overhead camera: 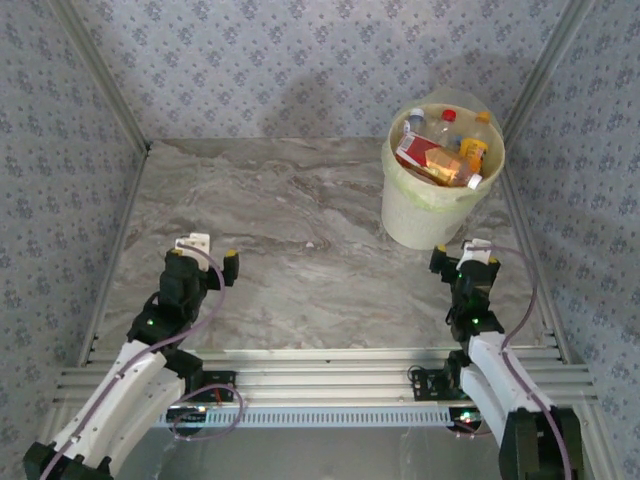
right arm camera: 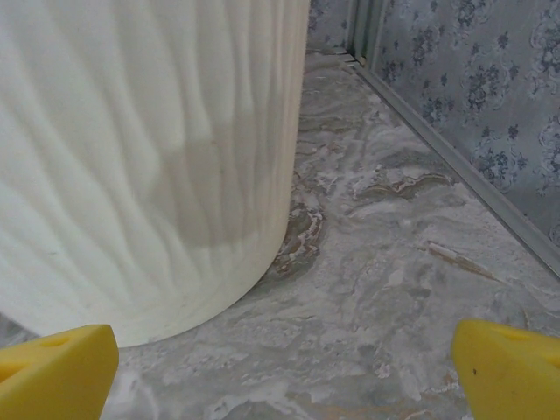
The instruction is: Put the plastic bottles in the bin
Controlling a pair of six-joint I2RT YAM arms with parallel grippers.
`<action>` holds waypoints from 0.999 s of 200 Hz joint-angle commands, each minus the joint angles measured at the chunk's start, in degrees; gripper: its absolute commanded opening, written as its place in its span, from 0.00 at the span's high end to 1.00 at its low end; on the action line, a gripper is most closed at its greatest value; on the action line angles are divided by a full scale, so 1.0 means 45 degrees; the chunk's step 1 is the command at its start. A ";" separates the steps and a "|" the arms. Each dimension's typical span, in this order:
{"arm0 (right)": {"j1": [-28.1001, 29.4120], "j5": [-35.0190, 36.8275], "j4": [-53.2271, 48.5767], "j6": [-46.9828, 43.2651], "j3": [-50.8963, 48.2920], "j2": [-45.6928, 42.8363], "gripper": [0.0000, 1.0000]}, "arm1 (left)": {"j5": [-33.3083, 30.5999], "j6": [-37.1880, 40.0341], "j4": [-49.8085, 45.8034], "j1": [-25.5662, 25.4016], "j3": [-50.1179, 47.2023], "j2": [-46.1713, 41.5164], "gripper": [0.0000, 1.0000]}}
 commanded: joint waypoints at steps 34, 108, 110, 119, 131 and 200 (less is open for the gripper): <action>-0.0098 -0.0132 0.5371 -0.0805 0.0179 0.4267 0.00 | -0.0435 0.0704 0.4147 0.1072 -0.1878 0.0438 0.00; 0.0170 -0.0607 0.9581 -0.2094 0.1439 0.9889 0.00 | 0.0725 0.0534 0.8322 0.2839 -0.2714 0.3389 0.00; 0.0182 -0.0635 0.9466 -0.2102 0.1520 0.9857 0.00 | 0.0756 0.0529 0.8406 0.2867 -0.2712 0.3508 0.00; 0.0068 -0.0943 0.7842 -0.1963 0.1973 0.9367 0.00 | 0.0792 0.0589 0.8784 0.3002 -0.2687 0.3945 0.00; -0.0251 -0.1667 0.6966 -0.1839 0.2538 0.9557 0.00 | 0.0800 0.0654 0.9401 0.3134 -0.2685 0.4650 0.00; -0.0749 -0.2325 0.5925 -0.1490 0.2983 0.9450 0.00 | 0.1768 0.1564 1.2853 0.3753 -0.1738 0.9032 0.00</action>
